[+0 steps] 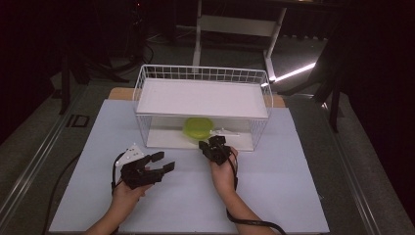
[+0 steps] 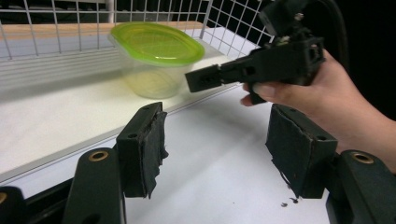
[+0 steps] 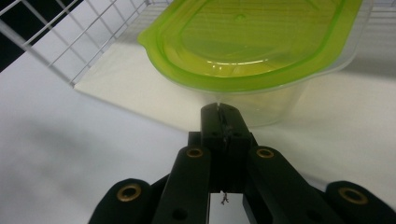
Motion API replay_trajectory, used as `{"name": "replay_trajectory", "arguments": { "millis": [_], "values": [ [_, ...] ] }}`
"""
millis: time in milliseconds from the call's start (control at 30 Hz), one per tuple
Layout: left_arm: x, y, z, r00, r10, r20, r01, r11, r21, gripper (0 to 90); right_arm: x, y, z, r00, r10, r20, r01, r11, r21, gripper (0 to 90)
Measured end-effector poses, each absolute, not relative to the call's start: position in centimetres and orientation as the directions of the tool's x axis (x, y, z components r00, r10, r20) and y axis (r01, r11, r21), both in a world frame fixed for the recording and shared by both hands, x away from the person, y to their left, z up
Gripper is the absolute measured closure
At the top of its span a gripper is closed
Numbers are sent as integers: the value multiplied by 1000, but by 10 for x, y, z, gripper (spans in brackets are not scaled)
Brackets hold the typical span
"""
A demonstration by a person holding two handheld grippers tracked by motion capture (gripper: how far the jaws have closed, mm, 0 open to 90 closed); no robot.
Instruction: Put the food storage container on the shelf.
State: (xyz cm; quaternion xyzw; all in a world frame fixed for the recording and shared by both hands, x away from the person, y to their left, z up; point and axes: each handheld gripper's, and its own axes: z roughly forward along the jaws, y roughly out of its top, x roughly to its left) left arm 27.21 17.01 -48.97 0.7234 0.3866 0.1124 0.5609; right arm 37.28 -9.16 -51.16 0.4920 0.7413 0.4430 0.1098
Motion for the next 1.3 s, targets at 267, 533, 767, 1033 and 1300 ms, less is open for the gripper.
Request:
{"name": "replay_trajectory", "arguments": {
  "millis": [267, 533, 767, 1033, 1300],
  "values": [
    [272, 170, -489, 680, 683, -268, 426, -71, 902, 379, 390, -85, -513, -470, 839, 273, 646, 116, 755, 897],
    [271, 178, -487, 706, 634, -315, 442, -47, 896, 316, 374, -86, -510, -511, 819, 259, 630, 152, 761, 826],
    [270, 178, -487, 721, 616, -317, 431, -41, 902, 243, 340, -102, -494, -576, 781, 240, 581, 185, 793, 558],
    [274, 175, -493, 734, 582, -349, 439, -15, 898, 3, 309, -115, -480, -701, 682, 208, 472, 225, 853, 208],
    [271, 166, -484, 777, 555, -296, 411, -92, 907, 4, 296, -124, -472, -727, 663, 177, 420, 225, 879, 144]
  ]
}}
